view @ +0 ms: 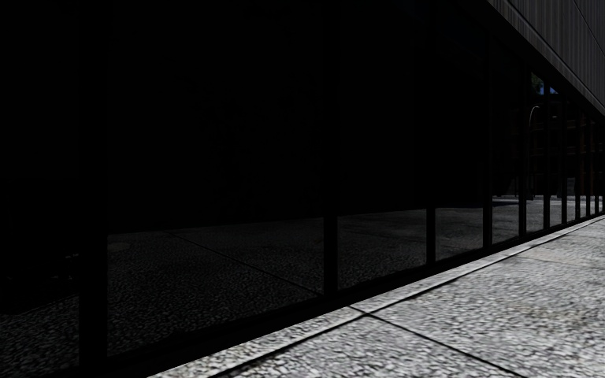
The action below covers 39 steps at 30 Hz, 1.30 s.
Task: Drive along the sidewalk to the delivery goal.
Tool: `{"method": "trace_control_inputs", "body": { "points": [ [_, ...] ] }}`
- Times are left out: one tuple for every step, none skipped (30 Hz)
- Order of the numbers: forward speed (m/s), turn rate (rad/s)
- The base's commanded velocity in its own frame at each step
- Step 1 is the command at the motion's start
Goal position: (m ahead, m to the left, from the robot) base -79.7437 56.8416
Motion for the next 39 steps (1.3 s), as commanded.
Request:
{"method": "trace_control_inputs", "body": {
  "points": [
    [0.0, 0.0],
    [0.0, 0.0],
    [0.0, 0.0],
    [0.0, 0.0],
    [0.0, 0.0],
    [0.0, 0.0],
    [0.0, 0.0],
    [0.0, 0.0],
    [0.0, 0.0],
    [0.0, 0.0],
    [0.0, 0.0],
    [0.0, 0.0],
    [0.0, 0.0],
    [0.0, 0.0],
    [0.0, 0.0],
    [0.0, 0.0],
    [0.0, 0.0],
    [0.0, 0.0],
    [0.0, 0.0],
    [0.0, 0.0],
    [0.0, 0.0],
    [0.0, 0.0],
    [0.0, 0.0],
    [0.0, 0.0],
    [0.0, 0.0],
    [0.0, 0.0],
    [0.0, 0.0],
    [0.0, 0.0],
    [0.0, 0.0],
    [0.0, 0.0],
    [-0.01, 0.0],
    [-0.09, 0.0],
    [-0.15, 0.0],
    [-0.17, 0.0],
    [-0.22, 0.0],
    [-0.27, 0.0],
    [-0.29, 0.0],
    [-0.36, 0.0],
    [-0.36, 0.0]
  ]
}}
